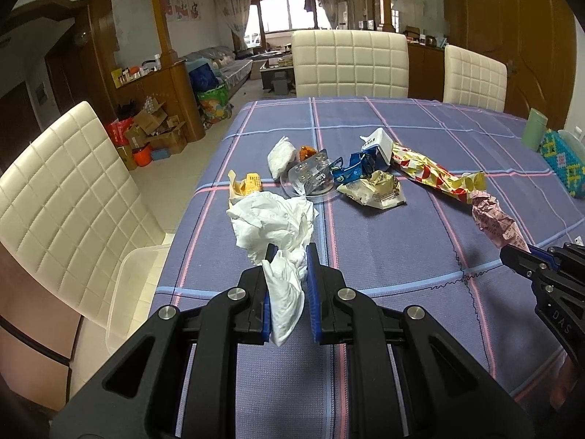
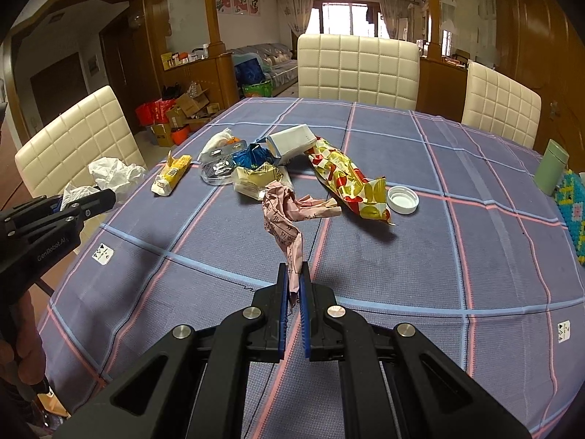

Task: Collect trash
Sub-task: 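Carry the tissue and pink paper to the clear bin and release both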

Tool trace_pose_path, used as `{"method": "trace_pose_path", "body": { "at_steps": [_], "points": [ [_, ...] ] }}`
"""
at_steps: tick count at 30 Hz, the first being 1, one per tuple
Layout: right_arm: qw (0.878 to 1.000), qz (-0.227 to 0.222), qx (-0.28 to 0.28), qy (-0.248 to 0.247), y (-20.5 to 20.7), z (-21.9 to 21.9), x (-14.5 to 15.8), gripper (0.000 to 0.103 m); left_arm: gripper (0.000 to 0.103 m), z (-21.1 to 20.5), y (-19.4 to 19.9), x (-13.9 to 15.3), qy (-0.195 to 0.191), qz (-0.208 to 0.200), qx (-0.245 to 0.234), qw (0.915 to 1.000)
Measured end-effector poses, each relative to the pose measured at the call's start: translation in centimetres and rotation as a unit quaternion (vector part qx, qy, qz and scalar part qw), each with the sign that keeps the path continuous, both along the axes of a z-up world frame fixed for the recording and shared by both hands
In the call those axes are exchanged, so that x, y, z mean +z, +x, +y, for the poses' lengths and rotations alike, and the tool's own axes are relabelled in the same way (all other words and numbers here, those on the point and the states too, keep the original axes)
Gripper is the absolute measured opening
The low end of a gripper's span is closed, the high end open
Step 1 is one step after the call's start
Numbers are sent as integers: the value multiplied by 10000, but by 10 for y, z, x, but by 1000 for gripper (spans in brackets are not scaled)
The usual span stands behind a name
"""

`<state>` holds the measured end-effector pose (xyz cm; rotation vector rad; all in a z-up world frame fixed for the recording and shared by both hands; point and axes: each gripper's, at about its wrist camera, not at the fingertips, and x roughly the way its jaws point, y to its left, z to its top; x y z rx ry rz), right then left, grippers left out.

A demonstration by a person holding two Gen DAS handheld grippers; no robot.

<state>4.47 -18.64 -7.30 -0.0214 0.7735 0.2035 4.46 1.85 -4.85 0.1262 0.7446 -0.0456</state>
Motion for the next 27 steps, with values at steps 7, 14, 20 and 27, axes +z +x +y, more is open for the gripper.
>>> {"method": "trace_pose_path", "body": {
  "at_steps": [7,14,20,27],
  "points": [
    [10000,2,3,7,1,-1,0,6,17,6,-1,0,-7,16,47,10000],
    [10000,6,62,-19,1,3,-1,6,17,14,-3,2,-11,-21,142,9999],
    [9999,20,147,-63,2,10,-1,6,17,18,-5,2,-8,-23,160,9999],
    [9996,26,256,-116,3,22,0,6,17,27,-8,2,-7,-42,225,9997]
  ]
}}
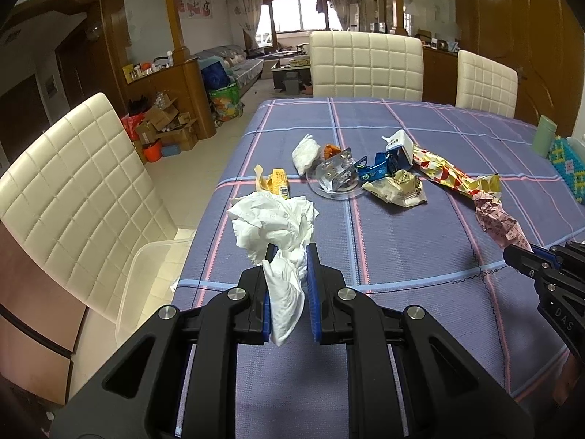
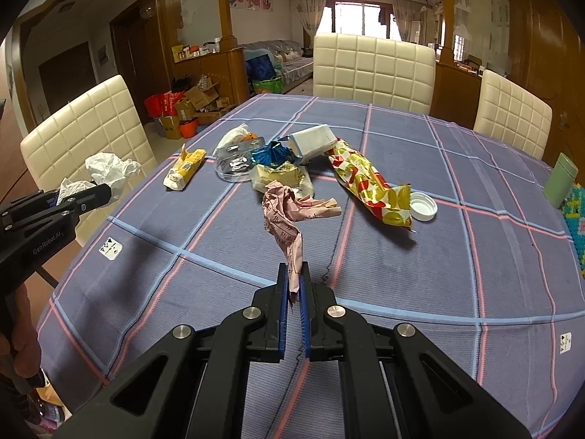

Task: Collect trash
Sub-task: 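Carry the tissue and pink paper to the clear bin and release both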

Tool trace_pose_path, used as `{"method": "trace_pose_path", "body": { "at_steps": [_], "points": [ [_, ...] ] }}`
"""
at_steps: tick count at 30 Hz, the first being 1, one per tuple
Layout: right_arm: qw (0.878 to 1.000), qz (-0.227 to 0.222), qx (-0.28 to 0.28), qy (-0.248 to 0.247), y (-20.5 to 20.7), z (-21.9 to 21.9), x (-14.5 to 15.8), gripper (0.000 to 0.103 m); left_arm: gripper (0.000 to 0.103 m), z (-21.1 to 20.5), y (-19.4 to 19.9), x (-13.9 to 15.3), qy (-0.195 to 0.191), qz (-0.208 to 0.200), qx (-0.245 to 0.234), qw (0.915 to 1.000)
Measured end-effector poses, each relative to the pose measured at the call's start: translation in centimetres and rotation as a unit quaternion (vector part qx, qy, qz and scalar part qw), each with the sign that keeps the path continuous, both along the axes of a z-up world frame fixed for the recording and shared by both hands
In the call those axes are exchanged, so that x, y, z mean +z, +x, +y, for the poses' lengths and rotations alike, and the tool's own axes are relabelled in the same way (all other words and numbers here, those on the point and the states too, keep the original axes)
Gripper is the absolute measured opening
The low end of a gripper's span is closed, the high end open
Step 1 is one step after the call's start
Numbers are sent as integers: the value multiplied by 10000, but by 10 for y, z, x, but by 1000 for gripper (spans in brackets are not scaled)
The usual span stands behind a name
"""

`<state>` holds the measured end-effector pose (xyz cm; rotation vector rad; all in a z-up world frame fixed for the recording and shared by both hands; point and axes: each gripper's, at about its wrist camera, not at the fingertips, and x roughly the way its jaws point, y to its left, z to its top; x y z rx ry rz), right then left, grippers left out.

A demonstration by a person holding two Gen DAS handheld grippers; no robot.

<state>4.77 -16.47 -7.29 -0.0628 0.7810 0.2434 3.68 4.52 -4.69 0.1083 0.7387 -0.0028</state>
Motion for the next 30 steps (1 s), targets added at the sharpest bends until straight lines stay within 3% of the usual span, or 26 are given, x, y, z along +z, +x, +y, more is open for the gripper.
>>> {"method": "trace_pose_path", "body": {
  "at_steps": [16,30],
  "points": [
    [9986,17,473,-227,11,46,1,6,17,44,-6,-3,-44,-69,419,9991],
    [9878,47,1518,-343,28,152,1,6,17,130,-20,-7,-39,-68,1228,9924]
  ]
}}
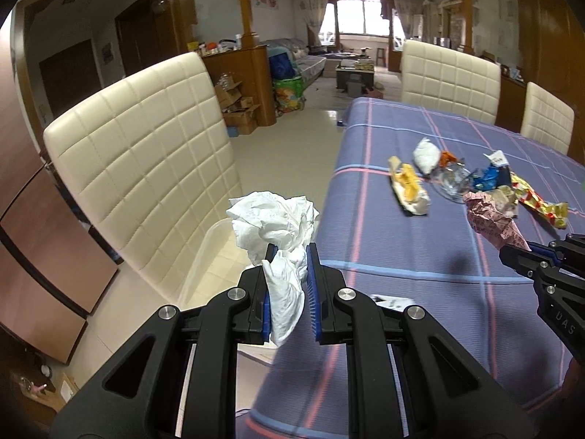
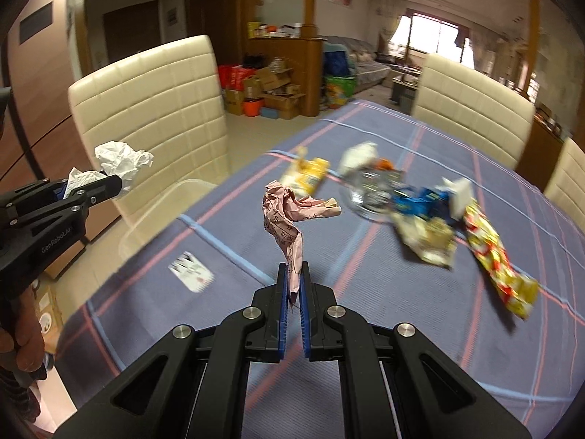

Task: Collect trash
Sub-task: 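Carry the tissue and pink paper to the clear bin and release both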

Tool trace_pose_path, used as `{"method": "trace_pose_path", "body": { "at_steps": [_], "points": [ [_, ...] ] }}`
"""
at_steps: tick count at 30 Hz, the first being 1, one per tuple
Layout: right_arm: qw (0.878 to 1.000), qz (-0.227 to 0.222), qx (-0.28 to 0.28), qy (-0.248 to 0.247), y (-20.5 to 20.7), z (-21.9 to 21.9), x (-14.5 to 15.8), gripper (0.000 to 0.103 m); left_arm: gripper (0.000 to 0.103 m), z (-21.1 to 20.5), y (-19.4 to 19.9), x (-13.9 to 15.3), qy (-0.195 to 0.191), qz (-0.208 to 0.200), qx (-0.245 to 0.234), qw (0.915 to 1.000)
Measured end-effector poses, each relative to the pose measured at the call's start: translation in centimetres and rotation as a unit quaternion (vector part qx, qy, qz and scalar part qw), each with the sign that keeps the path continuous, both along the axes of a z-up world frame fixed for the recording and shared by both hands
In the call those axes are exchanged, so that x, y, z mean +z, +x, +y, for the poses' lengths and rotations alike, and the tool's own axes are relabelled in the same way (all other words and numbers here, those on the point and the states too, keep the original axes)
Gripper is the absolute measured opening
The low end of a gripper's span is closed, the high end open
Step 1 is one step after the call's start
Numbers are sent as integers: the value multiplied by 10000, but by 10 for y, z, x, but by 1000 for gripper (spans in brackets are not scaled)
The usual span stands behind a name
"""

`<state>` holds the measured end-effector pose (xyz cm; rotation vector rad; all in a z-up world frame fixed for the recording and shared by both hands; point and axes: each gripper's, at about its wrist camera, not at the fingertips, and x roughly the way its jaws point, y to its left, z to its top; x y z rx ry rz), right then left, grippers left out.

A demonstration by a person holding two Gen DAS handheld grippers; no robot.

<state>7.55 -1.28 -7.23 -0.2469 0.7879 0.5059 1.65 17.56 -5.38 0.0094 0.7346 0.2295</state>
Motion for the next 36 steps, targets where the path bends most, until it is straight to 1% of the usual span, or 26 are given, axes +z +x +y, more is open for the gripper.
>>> {"method": "trace_pose_path", "body": {
  "at_steps": [4,11,19,20,24,26,27,28,29,30,31,36],
  "points": [
    [9996,30,288,-54,4,32,-3,6,17,24,-4,-5,-43,38,192,9998],
    [9982,59,598,-78,16,73,-4,6,17,52,-3,-13,-115,120,355,9992],
    [9978,35,657,-126,33,96,-6,6,17,71,15,-24,-245,221,336,9989],
    [9977,31,655,-141,35,97,-7,6,20,72,18,-26,-264,243,323,9988],
    [9980,77,596,-171,47,102,-11,6,20,77,31,-34,-368,305,264,9985],
    [9982,117,564,-167,53,104,-12,6,30,80,36,-38,-415,357,275,9981],
    [9982,128,556,-166,55,104,-13,6,59,82,38,-40,-460,369,295,9978],
    [9983,136,549,-170,57,104,-14,6,101,85,39,-42,-489,354,354,9975],
    [9982,139,550,-178,59,105,-14,6,97,87,37,-41,-509,244,420,9975],
    [9982,145,552,-193,60,106,-16,6,98,89,34,-40,-563,99,415,9975],
    [9981,160,557,-203,62,107,-17,6,98,91,34,-40,-606,65,364,9975],
    [9974,252,615,-267,67,115,-23,6,98,97,32,-45,-472,158,481,9976]
  ]
}}
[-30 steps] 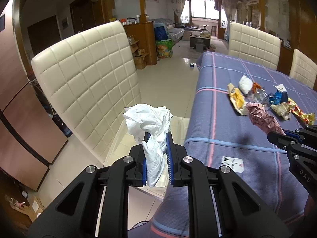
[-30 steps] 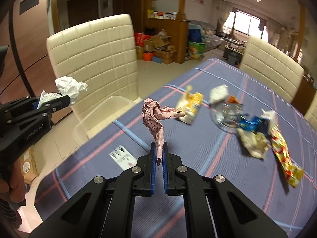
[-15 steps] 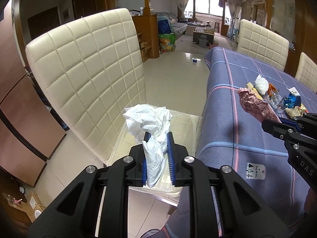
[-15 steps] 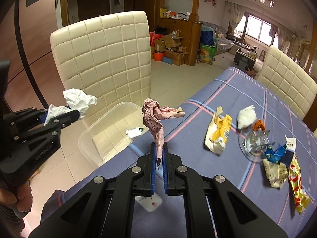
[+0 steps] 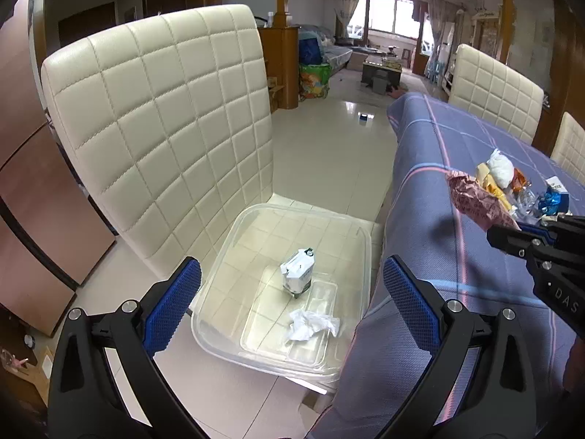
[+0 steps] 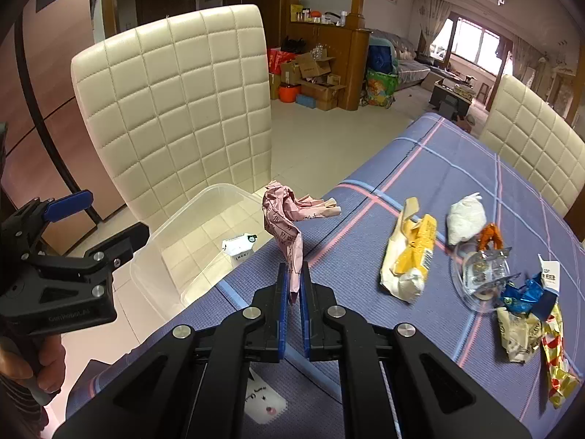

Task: Collect trash
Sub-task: 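Carry the tissue and pink paper to the clear bin and release both, then move both open tools back over the table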

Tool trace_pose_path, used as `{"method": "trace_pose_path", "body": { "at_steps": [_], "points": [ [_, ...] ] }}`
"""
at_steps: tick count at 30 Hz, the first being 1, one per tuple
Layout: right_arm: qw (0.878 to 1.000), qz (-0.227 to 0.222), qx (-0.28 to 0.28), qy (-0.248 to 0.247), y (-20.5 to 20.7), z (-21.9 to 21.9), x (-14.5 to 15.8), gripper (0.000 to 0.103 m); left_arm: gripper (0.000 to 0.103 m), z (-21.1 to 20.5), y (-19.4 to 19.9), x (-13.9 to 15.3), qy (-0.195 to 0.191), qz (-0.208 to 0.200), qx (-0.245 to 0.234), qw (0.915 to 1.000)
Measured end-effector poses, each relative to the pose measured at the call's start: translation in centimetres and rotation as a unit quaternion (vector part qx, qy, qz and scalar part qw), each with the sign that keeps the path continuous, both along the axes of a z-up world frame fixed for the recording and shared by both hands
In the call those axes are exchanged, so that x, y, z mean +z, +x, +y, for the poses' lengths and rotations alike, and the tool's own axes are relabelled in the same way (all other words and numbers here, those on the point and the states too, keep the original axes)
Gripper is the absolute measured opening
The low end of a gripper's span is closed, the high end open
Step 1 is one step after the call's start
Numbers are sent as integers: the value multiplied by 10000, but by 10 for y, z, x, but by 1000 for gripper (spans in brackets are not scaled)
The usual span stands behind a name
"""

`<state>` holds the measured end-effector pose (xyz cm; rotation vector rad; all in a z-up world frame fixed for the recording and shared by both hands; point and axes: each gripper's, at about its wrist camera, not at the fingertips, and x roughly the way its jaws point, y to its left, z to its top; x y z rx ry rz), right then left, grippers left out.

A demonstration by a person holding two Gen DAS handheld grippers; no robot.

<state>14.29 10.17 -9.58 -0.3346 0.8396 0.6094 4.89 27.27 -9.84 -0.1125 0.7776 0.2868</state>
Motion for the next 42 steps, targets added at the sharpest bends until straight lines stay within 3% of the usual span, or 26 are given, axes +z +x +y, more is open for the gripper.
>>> {"method": "trace_pose_path", "body": {
  "at_steps": [7,16,17,19,20,21,32,42],
  "points": [
    [9995,29,302,-46,-1,25,-4,6,98,12,-13,-2,182,31,210,9996],
    [9987,-21,491,-144,-4,44,-9,8,98,28,-21,-6,108,50,388,9992],
    [9986,-39,481,-203,-4,44,-10,13,98,29,-21,-6,83,53,390,9992],
    [9985,-114,469,-263,-5,43,-11,41,98,29,-22,-6,65,47,387,9992],
    [9985,-164,467,-231,-6,41,-11,60,98,28,-22,-6,60,39,384,9992],
    [9985,-279,432,-186,-7,38,-8,61,98,28,-22,-6,57,28,377,9993],
    [9999,-128,92,-3,-7,9,3,61,98,16,-24,-1,-23,29,255,9997],
    [9979,-375,-507,151,-27,-54,23,61,99,-37,-25,23,90,-128,-383,9991]
  ]
}}
